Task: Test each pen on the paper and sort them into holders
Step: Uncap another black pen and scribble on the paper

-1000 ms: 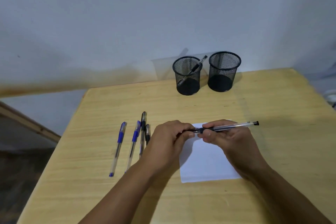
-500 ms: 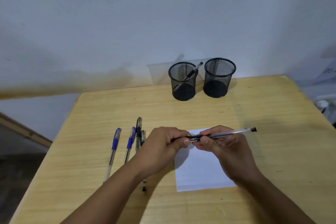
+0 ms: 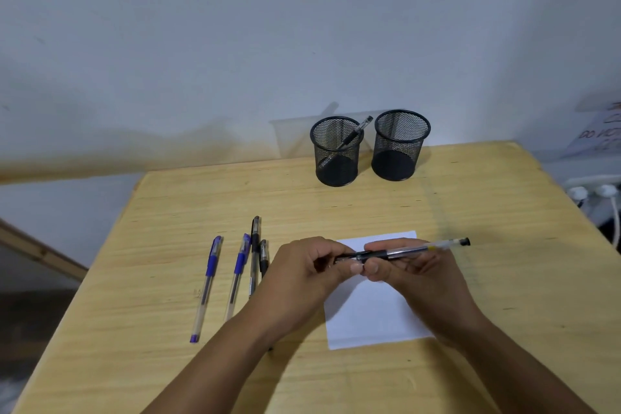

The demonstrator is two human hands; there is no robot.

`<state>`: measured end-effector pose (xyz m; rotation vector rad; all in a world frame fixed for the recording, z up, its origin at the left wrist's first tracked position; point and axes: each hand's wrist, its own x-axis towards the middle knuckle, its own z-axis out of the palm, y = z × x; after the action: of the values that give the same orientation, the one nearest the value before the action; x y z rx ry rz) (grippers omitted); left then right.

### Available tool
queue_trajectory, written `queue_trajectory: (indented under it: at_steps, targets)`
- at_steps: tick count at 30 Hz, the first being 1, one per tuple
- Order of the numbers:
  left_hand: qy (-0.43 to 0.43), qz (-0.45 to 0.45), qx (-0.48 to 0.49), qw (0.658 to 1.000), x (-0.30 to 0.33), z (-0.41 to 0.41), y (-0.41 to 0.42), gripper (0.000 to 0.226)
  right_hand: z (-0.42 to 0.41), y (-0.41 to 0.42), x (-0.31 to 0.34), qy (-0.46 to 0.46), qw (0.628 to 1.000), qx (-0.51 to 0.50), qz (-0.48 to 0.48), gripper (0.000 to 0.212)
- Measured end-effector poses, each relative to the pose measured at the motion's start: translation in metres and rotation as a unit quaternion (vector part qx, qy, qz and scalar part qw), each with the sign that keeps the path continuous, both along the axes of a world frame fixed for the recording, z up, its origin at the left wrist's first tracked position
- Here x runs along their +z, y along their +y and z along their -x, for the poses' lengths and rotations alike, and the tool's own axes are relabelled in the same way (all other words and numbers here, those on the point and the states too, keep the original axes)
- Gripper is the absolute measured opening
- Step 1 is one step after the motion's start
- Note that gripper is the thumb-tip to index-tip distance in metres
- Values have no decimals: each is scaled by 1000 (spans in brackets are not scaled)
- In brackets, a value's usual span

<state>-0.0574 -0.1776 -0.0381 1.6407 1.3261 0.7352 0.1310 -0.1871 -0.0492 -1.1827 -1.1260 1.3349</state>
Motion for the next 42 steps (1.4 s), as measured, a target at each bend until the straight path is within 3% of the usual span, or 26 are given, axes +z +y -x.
queue_trajectory:
  at_steps: [4,11,23,27,31,39,42]
  targets:
    - [17,-1,-7,1000,-2,5,-2,13,5,-3,-1,21,1000,3,-2,20]
    - [64,89,-54,992,6,19,-5,17,13,-16,-8,37,999,19,-26,15]
    - [-33,212,-71,974,1,33,-10,17,17,-29,-8,44,997,42,-50,10]
    - [-8,134,-27,991,-3,26,-11,16,20,-20,-12,36,999,-5,-34,12]
    - [4,8,148,989,-3,47,0,17,2,-10,-18,5,994,-113,-7,9]
    - [88,-34,175,980,-26,49,15,25,-2,-6,-20,-38,993,-110,-3,7]
    - [189,-91,152,966,-31,49,20,26,-2,-5,-19,-57,992,-113,-7,10]
